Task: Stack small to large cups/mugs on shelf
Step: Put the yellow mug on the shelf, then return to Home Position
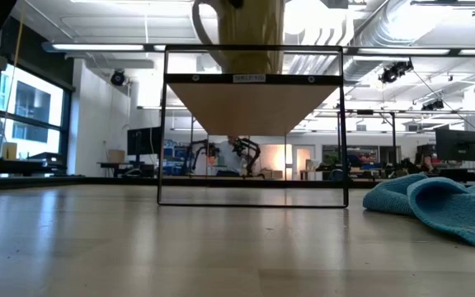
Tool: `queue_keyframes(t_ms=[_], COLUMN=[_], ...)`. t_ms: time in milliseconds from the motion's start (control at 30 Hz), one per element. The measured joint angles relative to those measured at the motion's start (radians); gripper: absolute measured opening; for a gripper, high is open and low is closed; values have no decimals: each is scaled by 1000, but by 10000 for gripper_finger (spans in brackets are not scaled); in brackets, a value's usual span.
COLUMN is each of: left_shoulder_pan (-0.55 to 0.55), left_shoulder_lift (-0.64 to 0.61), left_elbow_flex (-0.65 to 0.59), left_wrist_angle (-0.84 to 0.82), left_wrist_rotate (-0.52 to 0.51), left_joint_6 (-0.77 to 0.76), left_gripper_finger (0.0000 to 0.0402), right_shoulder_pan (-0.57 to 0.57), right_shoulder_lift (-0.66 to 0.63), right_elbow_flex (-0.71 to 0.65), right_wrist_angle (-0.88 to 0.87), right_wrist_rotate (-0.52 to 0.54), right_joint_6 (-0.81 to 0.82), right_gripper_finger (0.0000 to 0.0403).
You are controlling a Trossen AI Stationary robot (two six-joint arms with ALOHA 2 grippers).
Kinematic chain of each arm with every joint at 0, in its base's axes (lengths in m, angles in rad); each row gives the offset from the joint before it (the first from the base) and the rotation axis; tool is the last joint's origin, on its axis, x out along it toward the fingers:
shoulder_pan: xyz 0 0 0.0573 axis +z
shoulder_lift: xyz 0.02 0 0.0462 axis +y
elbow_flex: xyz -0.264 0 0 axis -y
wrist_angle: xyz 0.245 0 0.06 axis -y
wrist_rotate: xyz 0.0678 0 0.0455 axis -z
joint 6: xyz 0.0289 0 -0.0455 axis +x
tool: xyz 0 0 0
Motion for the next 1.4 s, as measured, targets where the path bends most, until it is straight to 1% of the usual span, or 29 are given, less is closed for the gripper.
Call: queue_keyframes(t_ms=[200, 433, 667, 933, 1100, 1400], left_shoulder_pan=[0, 0, 0, 0, 0, 0], left_shoulder_lift=[0, 2, 2, 2, 3, 5], left_elbow_flex=[0, 0, 0, 0, 0, 115], left_wrist_angle=[0, -5, -2, 2, 3, -22], left_wrist_rotate=[4, 11, 11, 7, -17, -19], left_joint_6=[-15, -37, -38, -38, -38, -46], left_gripper_finger=[18, 47, 47, 64, 71, 74], right_shoulder_pan=[1, 0, 0, 0, 0, 0], right_shoulder_lift=[0, 0, 0, 0, 0, 0], right_elbow_flex=[0, 0, 0, 0, 0, 0], right_wrist_angle=[0, 0, 0, 0, 0, 0], right_wrist_rotate=[4, 5, 5, 5, 6, 14], right_joint_6=[-4, -7, 0, 0, 0, 0], right_gripper_finger=[117, 117, 117, 117, 117, 117])
